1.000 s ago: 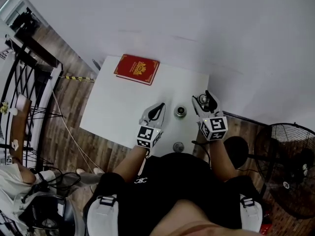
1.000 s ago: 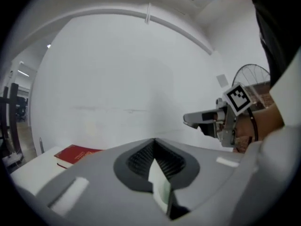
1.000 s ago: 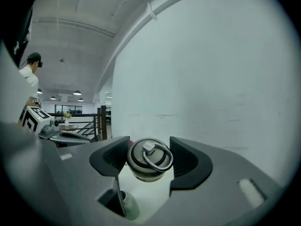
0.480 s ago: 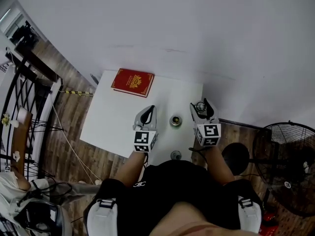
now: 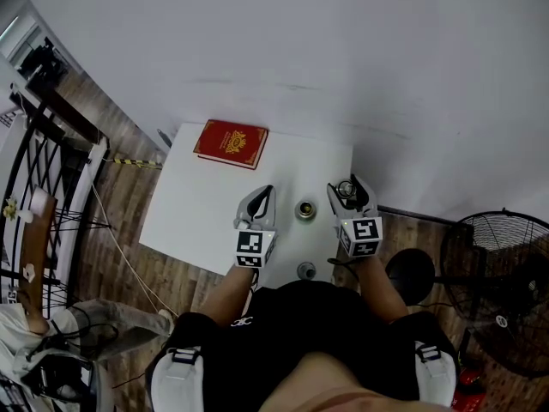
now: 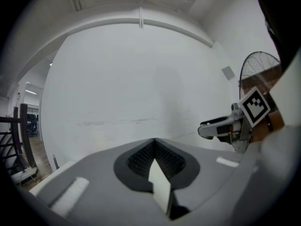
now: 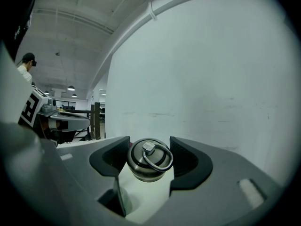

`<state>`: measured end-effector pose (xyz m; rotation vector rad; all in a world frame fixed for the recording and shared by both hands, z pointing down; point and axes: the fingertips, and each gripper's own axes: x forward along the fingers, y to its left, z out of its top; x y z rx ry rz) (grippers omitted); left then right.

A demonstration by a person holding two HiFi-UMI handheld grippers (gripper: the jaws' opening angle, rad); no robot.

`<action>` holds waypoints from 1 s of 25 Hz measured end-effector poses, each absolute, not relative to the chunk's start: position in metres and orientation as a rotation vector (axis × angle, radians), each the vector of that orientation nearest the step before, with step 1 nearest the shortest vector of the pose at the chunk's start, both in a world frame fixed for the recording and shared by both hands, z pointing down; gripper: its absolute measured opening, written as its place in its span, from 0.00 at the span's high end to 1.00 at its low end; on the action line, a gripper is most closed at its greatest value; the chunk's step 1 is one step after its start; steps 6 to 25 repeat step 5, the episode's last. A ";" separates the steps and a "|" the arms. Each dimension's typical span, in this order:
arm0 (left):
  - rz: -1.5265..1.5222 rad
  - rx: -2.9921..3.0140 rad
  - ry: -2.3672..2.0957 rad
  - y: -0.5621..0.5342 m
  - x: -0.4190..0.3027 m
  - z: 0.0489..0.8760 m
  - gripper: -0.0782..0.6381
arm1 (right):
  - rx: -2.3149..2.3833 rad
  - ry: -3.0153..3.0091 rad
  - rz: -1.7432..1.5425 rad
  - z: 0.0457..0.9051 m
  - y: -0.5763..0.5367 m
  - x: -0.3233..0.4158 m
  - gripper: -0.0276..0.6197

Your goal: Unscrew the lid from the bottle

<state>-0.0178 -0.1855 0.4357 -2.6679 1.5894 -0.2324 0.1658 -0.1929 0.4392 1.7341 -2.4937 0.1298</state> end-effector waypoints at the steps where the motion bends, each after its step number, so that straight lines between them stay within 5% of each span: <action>1: -0.234 -2.666 1.589 -0.186 -0.017 0.436 0.82 | 1.731 -2.496 0.124 0.439 -0.193 0.165 0.54; 25: -0.230 -2.667 1.598 -0.188 -0.018 0.438 0.82 | 1.711 -2.505 0.117 0.437 -0.193 0.161 0.54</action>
